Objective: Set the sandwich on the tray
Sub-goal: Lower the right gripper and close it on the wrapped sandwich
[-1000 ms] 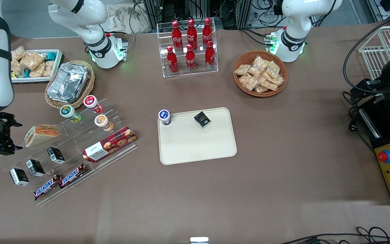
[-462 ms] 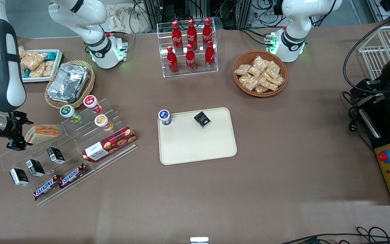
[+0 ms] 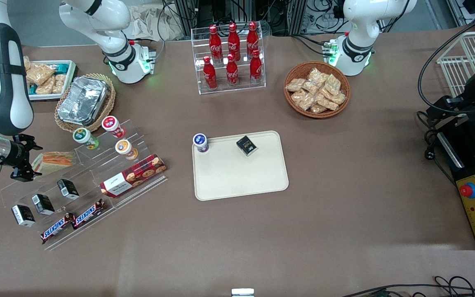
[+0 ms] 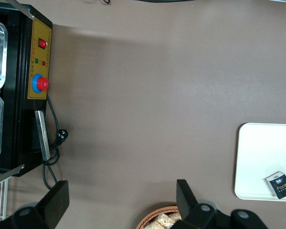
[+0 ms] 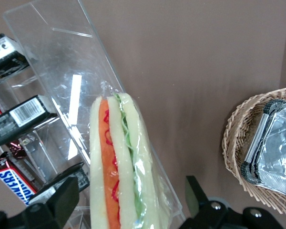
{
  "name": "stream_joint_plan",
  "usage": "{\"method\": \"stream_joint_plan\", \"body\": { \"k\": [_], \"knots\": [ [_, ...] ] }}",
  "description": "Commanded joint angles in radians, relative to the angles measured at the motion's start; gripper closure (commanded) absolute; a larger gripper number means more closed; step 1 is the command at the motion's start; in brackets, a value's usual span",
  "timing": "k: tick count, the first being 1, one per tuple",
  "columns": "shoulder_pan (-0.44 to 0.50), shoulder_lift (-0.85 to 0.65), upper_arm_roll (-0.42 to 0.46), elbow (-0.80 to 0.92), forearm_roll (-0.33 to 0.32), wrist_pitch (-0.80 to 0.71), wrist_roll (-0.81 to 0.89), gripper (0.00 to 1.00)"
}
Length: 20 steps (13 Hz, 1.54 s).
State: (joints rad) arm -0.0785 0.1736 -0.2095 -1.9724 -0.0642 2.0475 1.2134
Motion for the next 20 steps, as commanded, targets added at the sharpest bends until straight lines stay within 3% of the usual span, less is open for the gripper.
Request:
{"method": "stream_joint_plan", "body": {
  "k": [1,3,5,7,10,11,16,20],
  "knots": [
    [-0.004,-0.026,0.005,-0.075,0.015,0.083,0.002,0.01],
    [-0.001,-0.025,0.007,-0.089,0.017,0.105,0.005,0.03],
    [0.000,-0.025,0.007,-0.111,0.018,0.135,0.006,0.11],
    [0.005,-0.028,0.007,-0.128,0.017,0.157,0.003,0.35],
    [0.008,-0.036,0.012,-0.126,0.017,0.180,-0.018,0.89],
    [0.009,-0.042,0.019,-0.115,0.015,0.200,-0.049,0.97],
    [0.009,-0.077,0.082,-0.027,0.018,0.194,-0.331,1.00],
    [0.022,-0.080,0.156,0.087,0.018,0.022,-0.793,1.00]
  ]
}}
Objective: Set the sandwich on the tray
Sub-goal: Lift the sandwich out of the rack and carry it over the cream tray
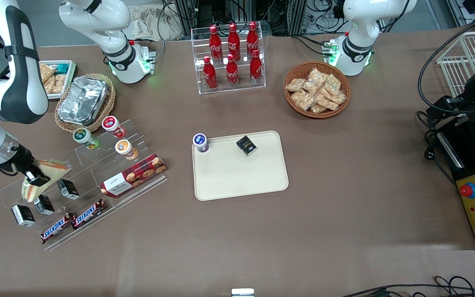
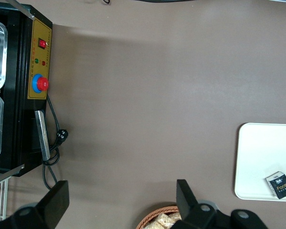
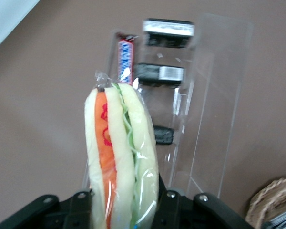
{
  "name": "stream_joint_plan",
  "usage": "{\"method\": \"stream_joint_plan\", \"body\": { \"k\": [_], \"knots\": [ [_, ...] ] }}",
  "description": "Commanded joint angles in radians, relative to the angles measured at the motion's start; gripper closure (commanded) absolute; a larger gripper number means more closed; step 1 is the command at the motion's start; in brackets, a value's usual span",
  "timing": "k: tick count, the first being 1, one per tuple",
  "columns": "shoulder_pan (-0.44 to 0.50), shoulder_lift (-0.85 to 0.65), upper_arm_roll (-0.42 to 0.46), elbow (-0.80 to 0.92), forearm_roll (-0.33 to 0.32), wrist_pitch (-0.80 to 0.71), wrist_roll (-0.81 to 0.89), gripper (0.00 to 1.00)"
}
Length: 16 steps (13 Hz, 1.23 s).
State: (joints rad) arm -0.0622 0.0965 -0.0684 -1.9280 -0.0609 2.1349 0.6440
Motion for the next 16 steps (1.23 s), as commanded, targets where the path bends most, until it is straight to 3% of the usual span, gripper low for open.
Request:
{"method": "stream_joint_plan", "body": {
  "k": [1,3,5,7,11,15,16],
  "knots": [
    [0.010,-0.004,0.022,0.059,0.033,-0.113,-0.301,1.00],
    [0.009,0.014,0.022,0.162,0.171,-0.247,-0.389,1.00],
    [0.018,0.066,0.024,0.283,0.234,-0.352,-0.600,1.00],
    [0.073,0.065,0.022,0.328,0.245,-0.395,-0.708,1.00],
    [0.180,0.058,0.024,0.328,0.253,-0.392,-0.759,1.00],
    [0.372,0.106,0.022,0.343,0.244,-0.293,-0.802,1.00],
    [0.442,0.121,0.019,0.343,0.213,-0.283,-0.845,1.00]
  ]
}}
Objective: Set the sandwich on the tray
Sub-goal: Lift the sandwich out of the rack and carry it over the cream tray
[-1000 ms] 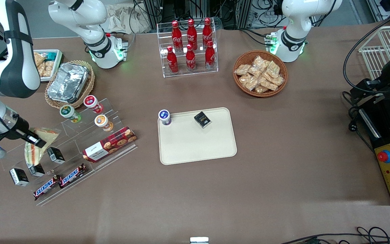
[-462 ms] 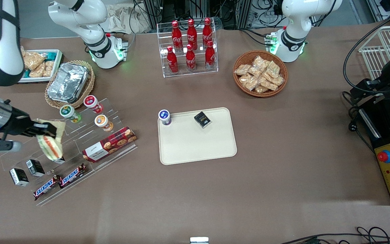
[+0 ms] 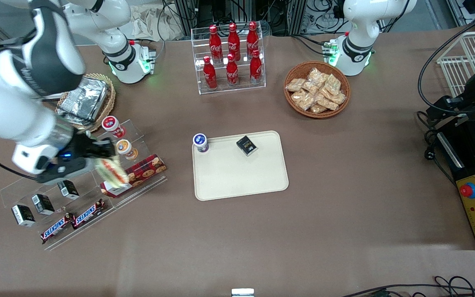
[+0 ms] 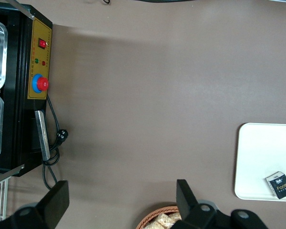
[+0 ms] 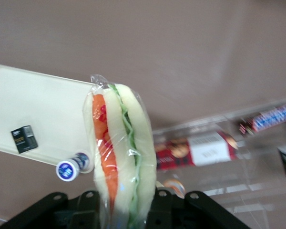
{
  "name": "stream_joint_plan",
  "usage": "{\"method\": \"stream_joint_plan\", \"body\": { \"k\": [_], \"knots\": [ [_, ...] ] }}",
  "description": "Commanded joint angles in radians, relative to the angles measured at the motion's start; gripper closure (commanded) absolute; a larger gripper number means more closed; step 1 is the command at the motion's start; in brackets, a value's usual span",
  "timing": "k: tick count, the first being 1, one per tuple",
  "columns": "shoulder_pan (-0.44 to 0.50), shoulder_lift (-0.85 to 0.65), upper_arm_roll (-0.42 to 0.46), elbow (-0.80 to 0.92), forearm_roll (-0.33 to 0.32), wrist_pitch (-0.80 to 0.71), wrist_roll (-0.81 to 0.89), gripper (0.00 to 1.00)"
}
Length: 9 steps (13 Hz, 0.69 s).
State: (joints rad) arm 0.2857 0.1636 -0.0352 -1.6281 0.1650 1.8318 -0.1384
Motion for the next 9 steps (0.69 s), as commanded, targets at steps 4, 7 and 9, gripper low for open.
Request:
{"method": "stream_joint_plan", "body": {
  "k": [4,7,9],
  "knots": [
    [0.239,0.137,-0.011,0.043,-0.116,0.130,-0.109,1.00],
    [0.338,0.209,-0.012,0.043,-0.121,0.243,-0.118,1.00],
    [0.375,0.278,-0.011,0.042,-0.119,0.328,-0.200,1.00]
  ]
}}
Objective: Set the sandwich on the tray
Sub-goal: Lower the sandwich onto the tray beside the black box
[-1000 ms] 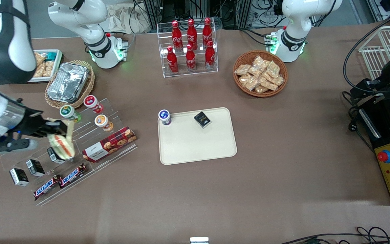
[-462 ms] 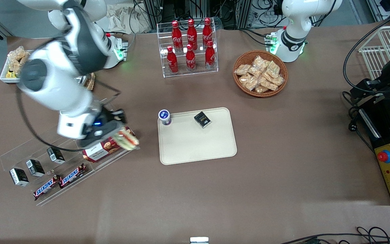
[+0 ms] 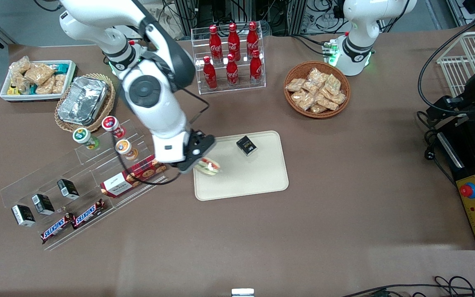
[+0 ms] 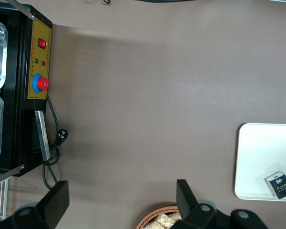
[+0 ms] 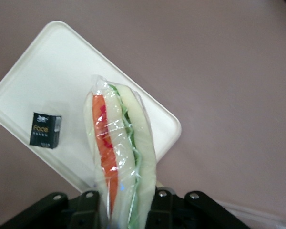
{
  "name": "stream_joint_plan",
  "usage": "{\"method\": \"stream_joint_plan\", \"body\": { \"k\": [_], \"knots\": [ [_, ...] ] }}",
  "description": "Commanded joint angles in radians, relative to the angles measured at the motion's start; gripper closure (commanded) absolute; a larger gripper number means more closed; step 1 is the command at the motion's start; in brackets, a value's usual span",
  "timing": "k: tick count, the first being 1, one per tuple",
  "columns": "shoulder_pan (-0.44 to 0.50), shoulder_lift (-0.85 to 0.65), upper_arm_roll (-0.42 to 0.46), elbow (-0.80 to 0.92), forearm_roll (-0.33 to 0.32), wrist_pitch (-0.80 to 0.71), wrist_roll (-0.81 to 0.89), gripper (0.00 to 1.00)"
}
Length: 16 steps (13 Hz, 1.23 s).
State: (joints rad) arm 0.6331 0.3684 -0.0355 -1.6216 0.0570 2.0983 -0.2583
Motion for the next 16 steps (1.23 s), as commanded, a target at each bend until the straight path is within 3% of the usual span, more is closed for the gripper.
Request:
{"method": "stream_joint_plan", "body": {
  "k": [1,6,14,15,16],
  "knots": [
    [0.045,0.108,-0.012,0.035,-0.011,0.115,-0.141,1.00],
    [0.048,0.250,-0.012,0.034,-0.013,0.333,-0.344,1.00],
    [0.066,0.402,-0.012,0.037,-0.014,0.520,-0.351,1.00],
    [0.077,0.411,-0.012,0.038,-0.011,0.534,-0.346,0.94],
    [0.077,0.423,-0.012,0.045,-0.011,0.551,-0.349,0.30]
  ]
}}
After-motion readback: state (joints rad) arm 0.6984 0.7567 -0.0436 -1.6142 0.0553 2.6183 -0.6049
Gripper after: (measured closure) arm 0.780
